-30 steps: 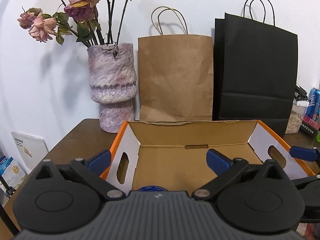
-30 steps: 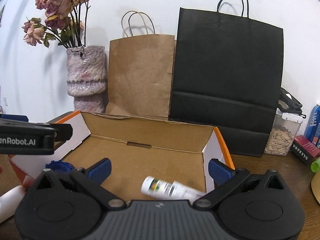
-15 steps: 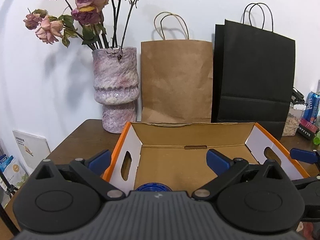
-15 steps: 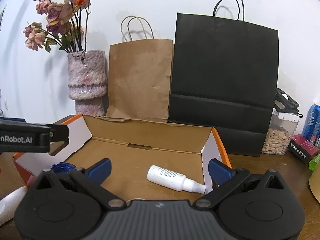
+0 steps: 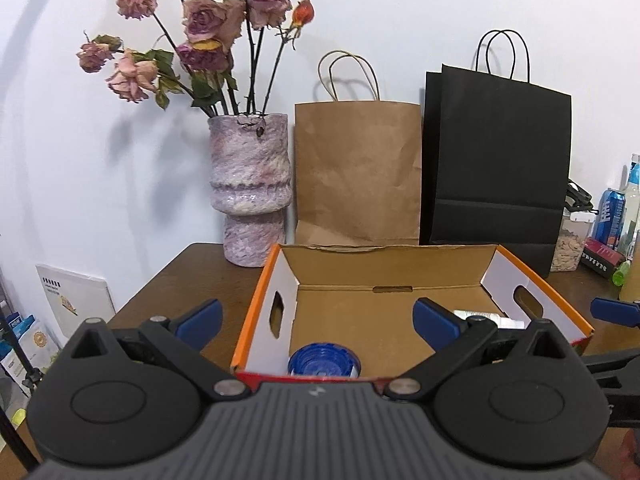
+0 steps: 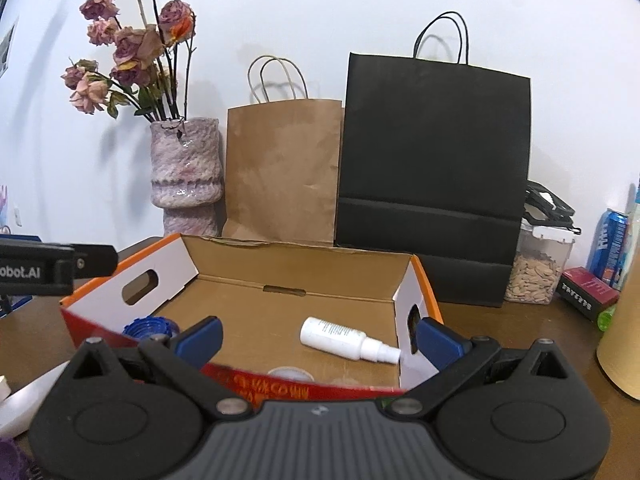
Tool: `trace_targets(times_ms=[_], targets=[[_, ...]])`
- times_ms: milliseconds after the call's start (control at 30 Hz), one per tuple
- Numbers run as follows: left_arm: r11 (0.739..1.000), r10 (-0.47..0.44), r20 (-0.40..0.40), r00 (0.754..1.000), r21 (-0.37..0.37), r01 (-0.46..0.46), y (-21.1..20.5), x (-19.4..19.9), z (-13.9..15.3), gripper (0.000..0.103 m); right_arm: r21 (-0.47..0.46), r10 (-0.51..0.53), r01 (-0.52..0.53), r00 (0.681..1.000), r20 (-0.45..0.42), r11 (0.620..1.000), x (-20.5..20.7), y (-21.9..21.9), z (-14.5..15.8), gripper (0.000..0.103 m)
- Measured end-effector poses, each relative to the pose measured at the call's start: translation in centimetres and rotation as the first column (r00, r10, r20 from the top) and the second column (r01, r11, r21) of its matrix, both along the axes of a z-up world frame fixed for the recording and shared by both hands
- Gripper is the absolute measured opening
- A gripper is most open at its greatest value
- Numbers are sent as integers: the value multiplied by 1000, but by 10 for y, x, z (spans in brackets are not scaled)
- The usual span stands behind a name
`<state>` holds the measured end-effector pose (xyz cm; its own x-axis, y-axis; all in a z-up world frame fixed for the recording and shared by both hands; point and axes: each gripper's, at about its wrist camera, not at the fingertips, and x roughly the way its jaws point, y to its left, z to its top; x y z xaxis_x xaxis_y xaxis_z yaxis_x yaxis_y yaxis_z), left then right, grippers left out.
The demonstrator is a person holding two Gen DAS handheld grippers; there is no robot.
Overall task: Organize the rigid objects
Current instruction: 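Move both tools back toward the remaining items on the table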
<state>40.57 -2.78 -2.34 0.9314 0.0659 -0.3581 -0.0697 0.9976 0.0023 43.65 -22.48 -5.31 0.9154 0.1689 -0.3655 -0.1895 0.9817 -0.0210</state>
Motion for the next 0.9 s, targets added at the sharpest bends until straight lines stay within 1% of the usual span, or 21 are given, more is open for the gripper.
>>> trace_targets(times_ms=[500, 900], targets=[[1000, -20, 1, 1000, -5, 20, 4, -63, 0, 103, 16, -9, 8, 1000, 15, 1000, -72, -5, 6, 103], [999, -28, -34, 999, 16, 29, 9, -109, -11, 103, 43, -14, 14, 1000, 0, 999, -121, -10, 1, 103]])
